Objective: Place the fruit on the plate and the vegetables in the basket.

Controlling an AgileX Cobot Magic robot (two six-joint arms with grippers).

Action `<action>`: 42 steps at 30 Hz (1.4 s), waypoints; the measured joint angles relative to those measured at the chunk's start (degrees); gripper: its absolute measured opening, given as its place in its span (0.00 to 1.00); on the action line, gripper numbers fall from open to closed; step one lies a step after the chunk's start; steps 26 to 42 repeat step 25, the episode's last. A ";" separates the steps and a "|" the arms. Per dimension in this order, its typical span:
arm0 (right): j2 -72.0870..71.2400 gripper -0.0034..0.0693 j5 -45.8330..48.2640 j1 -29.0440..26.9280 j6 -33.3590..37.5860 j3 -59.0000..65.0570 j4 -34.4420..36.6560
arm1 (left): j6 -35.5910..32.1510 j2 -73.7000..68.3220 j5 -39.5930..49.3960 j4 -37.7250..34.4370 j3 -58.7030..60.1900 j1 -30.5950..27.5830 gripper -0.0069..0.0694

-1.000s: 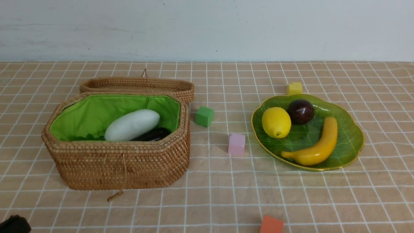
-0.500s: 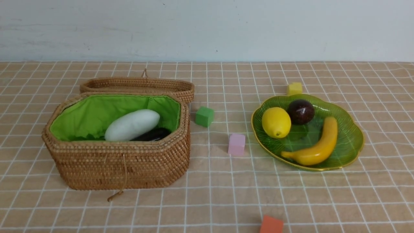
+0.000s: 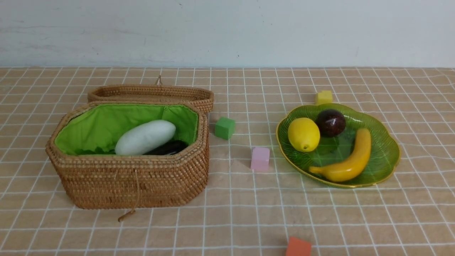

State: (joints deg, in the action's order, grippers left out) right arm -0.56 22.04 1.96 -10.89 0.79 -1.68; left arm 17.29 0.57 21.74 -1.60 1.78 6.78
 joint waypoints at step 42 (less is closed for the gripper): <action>0.00 0.14 0.00 0.00 0.00 0.00 0.00 | 0.00 0.00 0.00 0.05 0.00 0.00 0.08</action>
